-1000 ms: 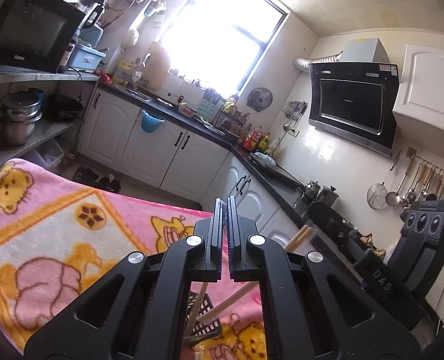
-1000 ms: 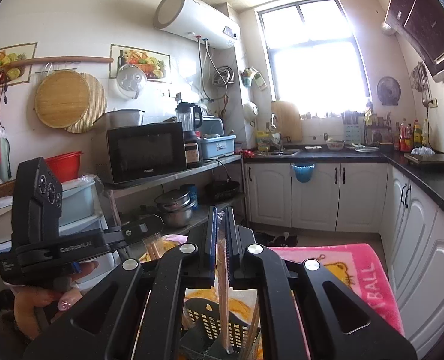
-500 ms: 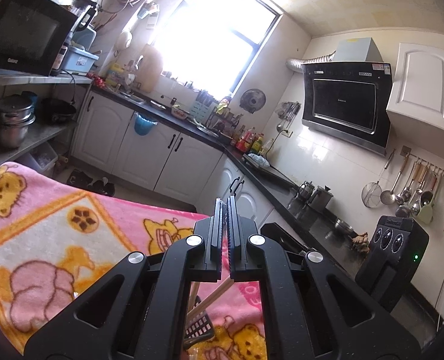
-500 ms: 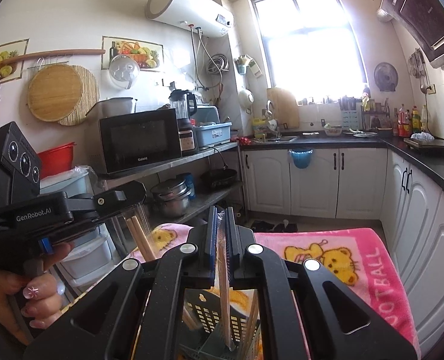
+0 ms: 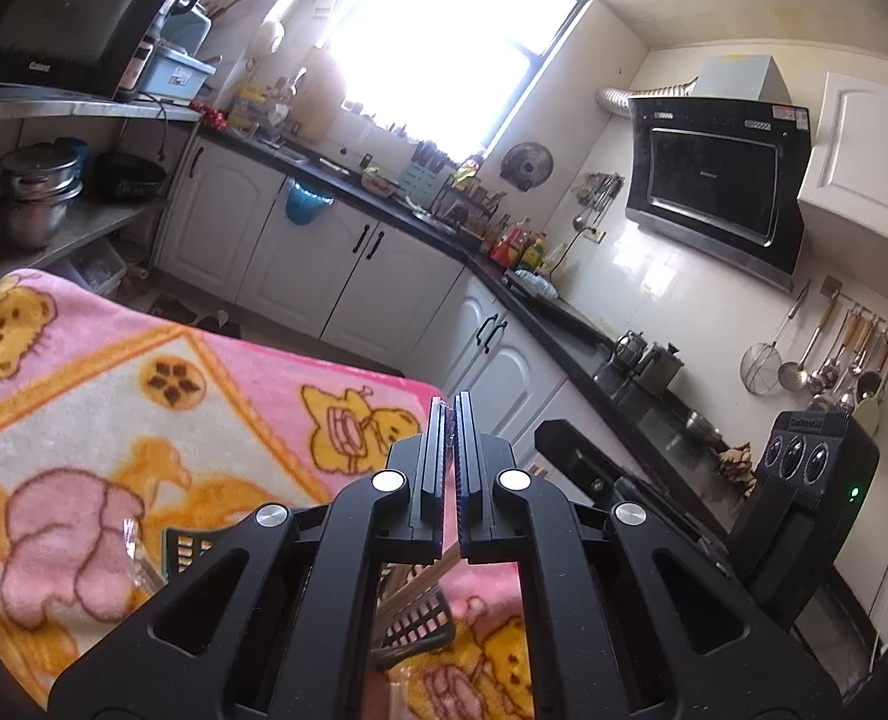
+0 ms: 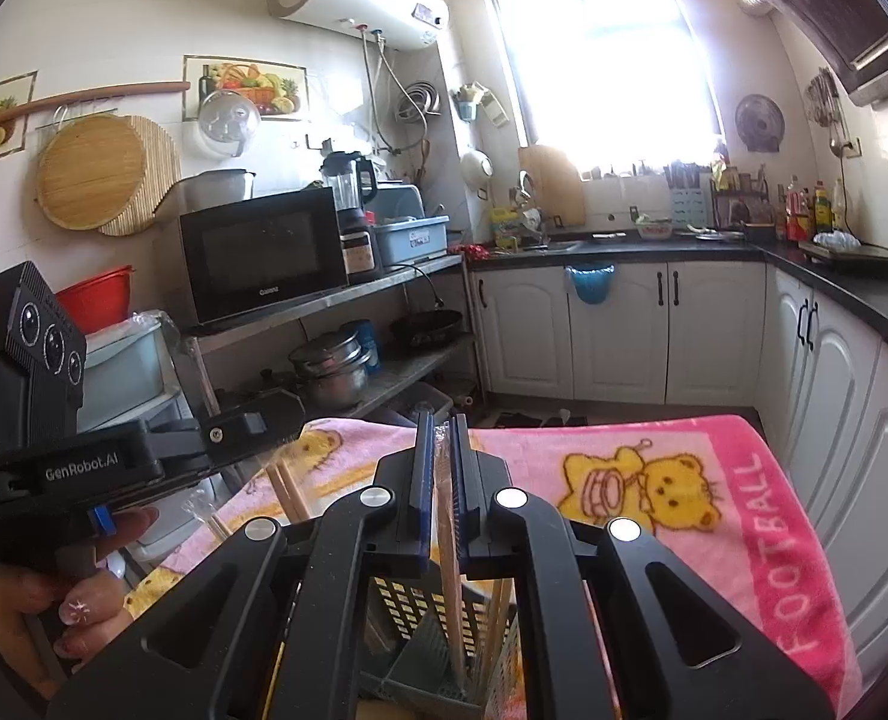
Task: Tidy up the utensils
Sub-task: 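Open the right tool while the left tool opens, releasing chopsticks into the caddy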
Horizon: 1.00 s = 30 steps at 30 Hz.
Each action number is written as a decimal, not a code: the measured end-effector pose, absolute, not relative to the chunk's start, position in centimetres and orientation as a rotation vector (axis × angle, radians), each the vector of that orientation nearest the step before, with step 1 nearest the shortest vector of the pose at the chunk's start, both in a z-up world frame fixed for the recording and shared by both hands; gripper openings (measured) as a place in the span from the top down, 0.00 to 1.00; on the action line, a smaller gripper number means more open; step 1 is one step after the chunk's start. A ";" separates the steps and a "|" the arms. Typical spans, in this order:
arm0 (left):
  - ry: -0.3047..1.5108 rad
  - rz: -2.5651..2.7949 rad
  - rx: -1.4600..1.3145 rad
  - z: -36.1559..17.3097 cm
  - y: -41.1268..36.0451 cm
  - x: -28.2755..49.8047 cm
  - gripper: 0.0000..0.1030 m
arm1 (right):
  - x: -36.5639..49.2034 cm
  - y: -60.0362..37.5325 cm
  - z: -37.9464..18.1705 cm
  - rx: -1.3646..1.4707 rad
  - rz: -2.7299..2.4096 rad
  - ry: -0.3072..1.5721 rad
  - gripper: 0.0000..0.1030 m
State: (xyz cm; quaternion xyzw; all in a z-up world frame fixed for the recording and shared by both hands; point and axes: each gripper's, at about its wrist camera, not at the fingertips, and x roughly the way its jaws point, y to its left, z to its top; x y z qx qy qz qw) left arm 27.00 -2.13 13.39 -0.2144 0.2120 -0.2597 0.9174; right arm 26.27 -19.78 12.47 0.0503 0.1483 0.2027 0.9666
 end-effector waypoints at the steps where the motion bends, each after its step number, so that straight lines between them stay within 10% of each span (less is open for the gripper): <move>1: 0.441 -0.531 -0.438 13.2 -2.2 27.0 0.99 | 26.3 -19.8 12.3 0.104 0.407 0.305 0.94; 20: 0.478 -0.464 -0.406 10.9 -1.2 25.4 0.98 | 24.3 -21.4 10.3 0.086 0.344 0.347 0.68; 30: 0.464 -0.420 -0.386 10.7 -0.1 23.9 0.71 | 22.7 -22.1 9.4 0.071 0.335 0.370 0.58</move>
